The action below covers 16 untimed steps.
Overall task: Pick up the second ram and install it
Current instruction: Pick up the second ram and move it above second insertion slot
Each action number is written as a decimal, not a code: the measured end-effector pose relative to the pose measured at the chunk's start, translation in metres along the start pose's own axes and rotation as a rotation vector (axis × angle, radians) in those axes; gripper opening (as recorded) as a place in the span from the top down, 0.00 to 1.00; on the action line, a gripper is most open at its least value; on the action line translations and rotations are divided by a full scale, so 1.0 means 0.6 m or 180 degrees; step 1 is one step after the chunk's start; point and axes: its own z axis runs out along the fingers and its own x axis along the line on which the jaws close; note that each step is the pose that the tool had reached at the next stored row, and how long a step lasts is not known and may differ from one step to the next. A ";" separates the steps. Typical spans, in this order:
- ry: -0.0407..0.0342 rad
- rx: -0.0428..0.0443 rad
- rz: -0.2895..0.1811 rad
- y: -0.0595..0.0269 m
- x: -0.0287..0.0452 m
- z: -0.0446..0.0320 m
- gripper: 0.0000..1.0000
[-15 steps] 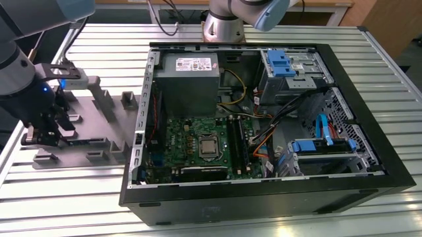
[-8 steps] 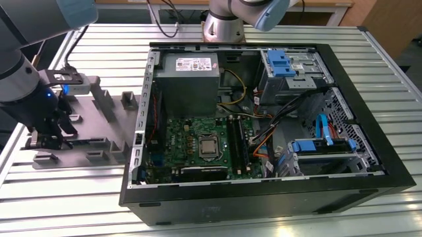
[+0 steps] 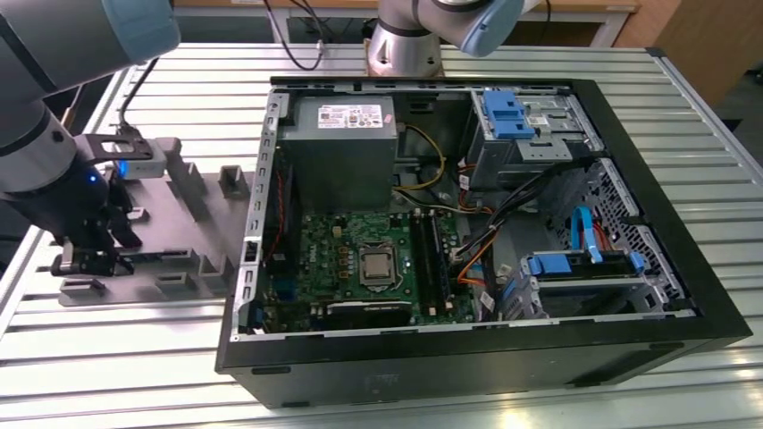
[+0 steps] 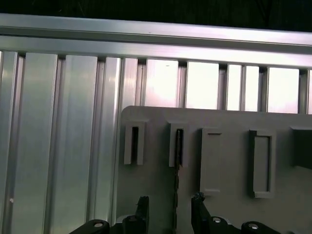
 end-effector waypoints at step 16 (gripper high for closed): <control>-0.0018 0.0001 -0.0002 0.000 0.000 0.008 0.69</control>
